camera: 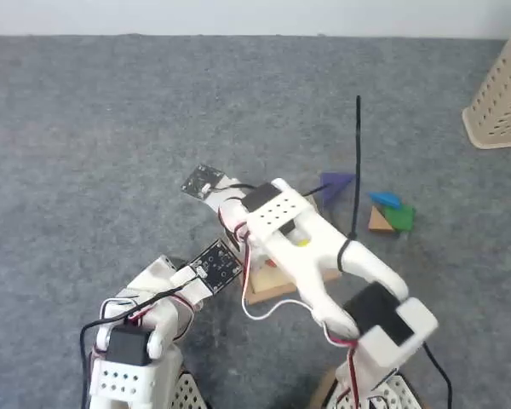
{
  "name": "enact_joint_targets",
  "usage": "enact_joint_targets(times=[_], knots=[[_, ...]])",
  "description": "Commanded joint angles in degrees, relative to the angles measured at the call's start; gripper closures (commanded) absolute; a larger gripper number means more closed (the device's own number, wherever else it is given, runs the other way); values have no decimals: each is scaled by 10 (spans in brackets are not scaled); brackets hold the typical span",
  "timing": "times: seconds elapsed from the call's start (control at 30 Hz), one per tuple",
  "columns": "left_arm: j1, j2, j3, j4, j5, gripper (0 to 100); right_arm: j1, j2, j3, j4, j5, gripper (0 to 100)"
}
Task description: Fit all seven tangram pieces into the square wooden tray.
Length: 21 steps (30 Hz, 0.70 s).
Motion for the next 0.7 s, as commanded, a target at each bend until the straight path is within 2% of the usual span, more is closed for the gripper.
enact_joint_targets(times=[0.0,0.2,0.4,0.67], knots=[[-1,-10,-6,3,-6,973,4,3,-51,-3,-32,993],[-1,-10,-6,3,-6,973,36,-1,-57,11,-78,990],[-1,-10,-6,3,-6,973,32,-23,-55,44,-84,862],[-1,-10,-6,3,-6,973,32,-28,-58,61,-84,858]])
